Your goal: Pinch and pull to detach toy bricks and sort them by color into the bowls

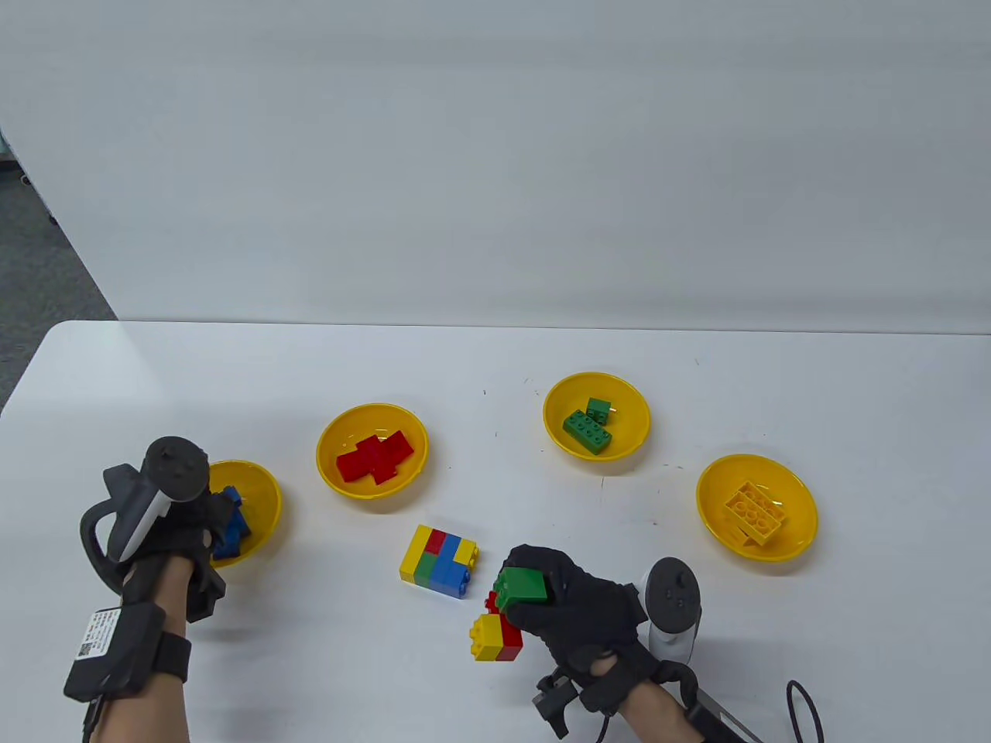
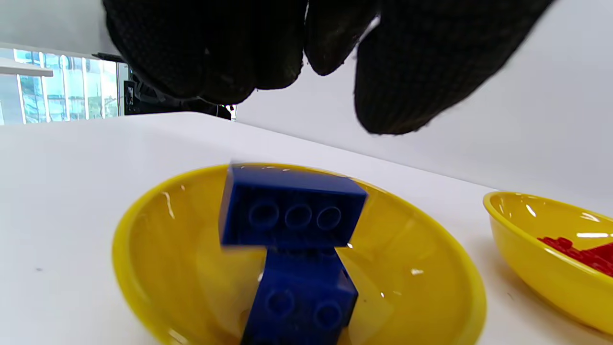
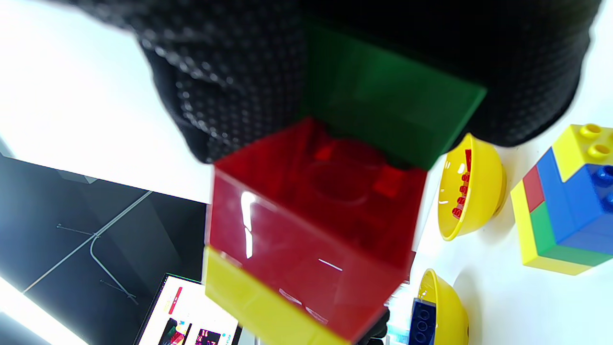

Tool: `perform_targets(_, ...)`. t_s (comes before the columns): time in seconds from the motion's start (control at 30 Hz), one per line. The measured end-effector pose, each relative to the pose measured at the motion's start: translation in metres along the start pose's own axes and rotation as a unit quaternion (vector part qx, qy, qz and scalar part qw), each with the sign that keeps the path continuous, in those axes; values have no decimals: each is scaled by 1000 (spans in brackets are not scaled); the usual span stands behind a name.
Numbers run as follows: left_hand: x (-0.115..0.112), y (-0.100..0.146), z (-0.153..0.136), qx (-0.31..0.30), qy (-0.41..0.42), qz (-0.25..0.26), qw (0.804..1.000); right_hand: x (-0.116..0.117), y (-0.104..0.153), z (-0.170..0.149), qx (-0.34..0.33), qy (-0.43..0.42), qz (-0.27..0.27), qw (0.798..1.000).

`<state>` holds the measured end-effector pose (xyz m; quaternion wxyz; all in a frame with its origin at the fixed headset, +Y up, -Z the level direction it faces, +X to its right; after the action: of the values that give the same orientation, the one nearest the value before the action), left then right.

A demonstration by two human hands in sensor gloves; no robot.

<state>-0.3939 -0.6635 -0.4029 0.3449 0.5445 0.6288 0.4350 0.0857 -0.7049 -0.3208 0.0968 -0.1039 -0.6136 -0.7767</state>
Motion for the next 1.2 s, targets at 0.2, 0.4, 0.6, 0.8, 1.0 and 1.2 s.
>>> perform_targets(0.2, 32, 38, 25, -78, 81, 52, 992, 0, 1, -1, 6, -25, -7, 1000)
perform_targets(0.4, 19, 113, 93, -278, 225, -19, 934, -4, 2, -3, 26, -120, -24, 992)
perform_targets(0.6, -61, 188, 164, -386, 381, -239, 805, -2, 4, -3, 18, -155, -48, 987)
perform_targets(0.8, -88, 207, 179, -370, 475, -277, 749, 14, 10, -4, 16, -168, -47, 985)
perform_targets(1.0, -77, 207, 169, -385, 515, -217, 734, 27, 13, -8, 31, -187, -21, 982)
perform_targets(1.2, -70, 209, 167, -394, 546, -209, 710, 30, 13, -4, 53, -66, 4, 996)
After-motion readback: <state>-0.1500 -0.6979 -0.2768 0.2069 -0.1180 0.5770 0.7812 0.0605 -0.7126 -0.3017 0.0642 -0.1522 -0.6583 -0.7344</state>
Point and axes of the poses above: the tracker on the back of each hand, its own z axis roughly to the thumb side, its own y axis roughly from the fingertips to the wrist, x = y × z, the point moved 4 cm from there along -y, roughly from the wrist to the fingertips, and after that the axes turned 3 degrees about x, right-handed, at the moved point
